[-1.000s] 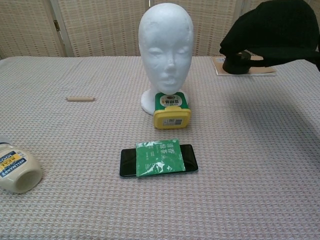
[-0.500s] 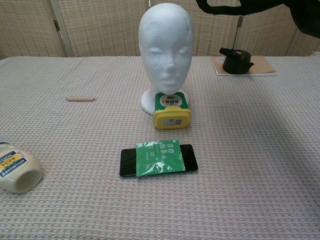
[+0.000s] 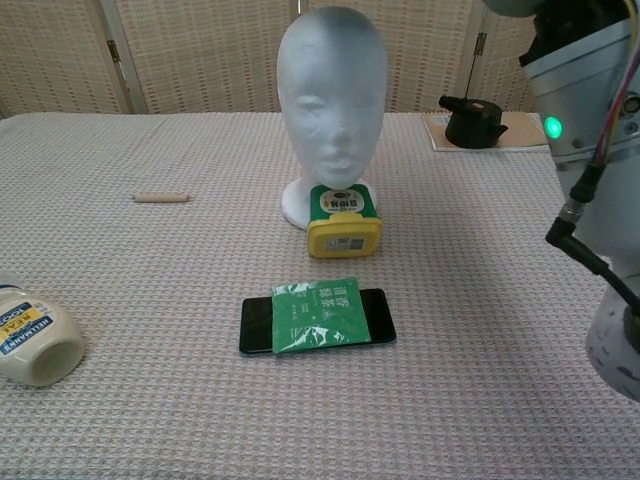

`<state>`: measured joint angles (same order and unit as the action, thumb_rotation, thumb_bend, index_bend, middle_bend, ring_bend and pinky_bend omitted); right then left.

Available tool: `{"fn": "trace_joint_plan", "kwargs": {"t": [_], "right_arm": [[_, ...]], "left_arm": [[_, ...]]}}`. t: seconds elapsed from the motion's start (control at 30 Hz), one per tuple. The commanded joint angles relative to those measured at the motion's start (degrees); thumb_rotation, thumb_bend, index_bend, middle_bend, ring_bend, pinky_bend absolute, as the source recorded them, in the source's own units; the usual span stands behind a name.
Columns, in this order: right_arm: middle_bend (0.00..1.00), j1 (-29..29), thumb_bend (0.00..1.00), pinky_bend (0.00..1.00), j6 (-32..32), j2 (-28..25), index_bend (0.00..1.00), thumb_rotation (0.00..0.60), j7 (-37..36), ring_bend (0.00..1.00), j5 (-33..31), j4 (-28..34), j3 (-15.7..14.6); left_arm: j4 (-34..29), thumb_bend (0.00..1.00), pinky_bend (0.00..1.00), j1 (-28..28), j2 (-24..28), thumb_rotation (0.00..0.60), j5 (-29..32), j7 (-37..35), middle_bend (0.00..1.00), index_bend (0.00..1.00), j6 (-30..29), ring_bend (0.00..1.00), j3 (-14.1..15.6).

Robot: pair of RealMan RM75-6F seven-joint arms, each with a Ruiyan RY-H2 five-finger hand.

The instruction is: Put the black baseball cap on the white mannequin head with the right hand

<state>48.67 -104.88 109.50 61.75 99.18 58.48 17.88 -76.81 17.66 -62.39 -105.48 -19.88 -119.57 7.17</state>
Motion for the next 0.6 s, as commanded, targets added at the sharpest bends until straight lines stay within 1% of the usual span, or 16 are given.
{"fn": "trace_joint_plan", "kwargs": {"t": [0.03, 0.17, 0.33, 0.53, 0.6], "right_arm": [[0.80, 2.3, 0.62, 0.97, 2.9, 3.4, 0.87, 0.600, 0.5, 0.81, -1.0, -5.0, 1.4], [0.80, 3.0, 0.62, 0.97, 4.0, 6.9, 0.87, 0.600, -0.4, 0.81, -2.0, -10.4, 1.5], [0.80, 4.2, 0.62, 0.97, 5.2, 10.3, 0.87, 0.600, -2.3, 0.81, -2.1, -16.4, 0.5], [0.80, 7.1, 0.62, 0.97, 6.7, 15.2, 0.87, 0.600, -2.7, 0.81, -2.7, -22.0, 0.8], [0.80, 7.2, 0.62, 0.97, 6.4, 16.8, 0.87, 0.600, -2.7, 0.81, -2.7, -23.4, 0.3]], "left_arm": [[-0.4, 0.30, 0.13, -0.2, 1.2, 0.600, 1.8, -3.2, 0.09, 0.19, 0.5, 0.04, -0.3], [0.3, 0.30, 0.13, -0.2, 1.9, 0.600, 2.7, -5.8, 0.09, 0.19, 0.7, 0.04, -0.4], [0.9, 0.31, 0.13, 0.0, 2.0, 0.600, 2.5, -7.2, 0.09, 0.19, 0.0, 0.04, -0.4], [2.1, 0.30, 0.13, 0.4, 1.9, 0.600, 2.6, -8.8, 0.09, 0.19, -1.0, 0.04, -0.5], [2.5, 0.31, 0.13, 0.5, 2.1, 0.600, 3.0, -9.9, 0.09, 0.19, -1.0, 0.04, -0.6]]}}
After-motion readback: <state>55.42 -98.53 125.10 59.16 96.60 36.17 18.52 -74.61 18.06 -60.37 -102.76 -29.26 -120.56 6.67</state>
